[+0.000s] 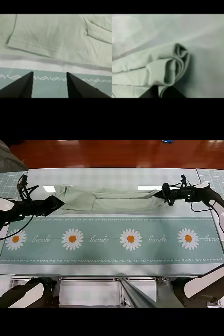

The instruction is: Fold the shirts.

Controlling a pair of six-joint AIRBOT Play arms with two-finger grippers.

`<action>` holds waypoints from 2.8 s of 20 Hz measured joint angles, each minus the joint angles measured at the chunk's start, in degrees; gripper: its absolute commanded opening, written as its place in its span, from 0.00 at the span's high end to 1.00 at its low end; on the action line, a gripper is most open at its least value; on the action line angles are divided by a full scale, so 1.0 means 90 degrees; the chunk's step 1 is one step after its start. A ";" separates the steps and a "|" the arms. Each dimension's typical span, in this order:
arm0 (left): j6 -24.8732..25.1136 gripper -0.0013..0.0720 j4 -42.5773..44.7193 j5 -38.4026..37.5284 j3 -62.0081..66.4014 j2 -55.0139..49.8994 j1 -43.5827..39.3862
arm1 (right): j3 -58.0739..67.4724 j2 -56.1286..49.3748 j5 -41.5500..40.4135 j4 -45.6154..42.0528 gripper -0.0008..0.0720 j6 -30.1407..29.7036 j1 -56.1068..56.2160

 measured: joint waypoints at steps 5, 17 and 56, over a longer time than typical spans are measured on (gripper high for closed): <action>0.0063 0.96 -0.0017 -0.0119 0.0000 0.0000 -0.0087 | 0.0138 0.0682 0.0440 -0.0925 0.94 0.0083 0.0044; 0.0231 0.96 -0.0274 0.0160 0.1967 -0.1639 -0.2737 | -0.1311 0.5102 0.1350 -0.2987 0.94 0.0610 0.0056; 0.0784 0.96 -0.0648 -0.2397 -0.0005 0.1290 0.0007 | 0.1501 0.0714 -0.1455 -0.0357 0.94 0.1297 0.4437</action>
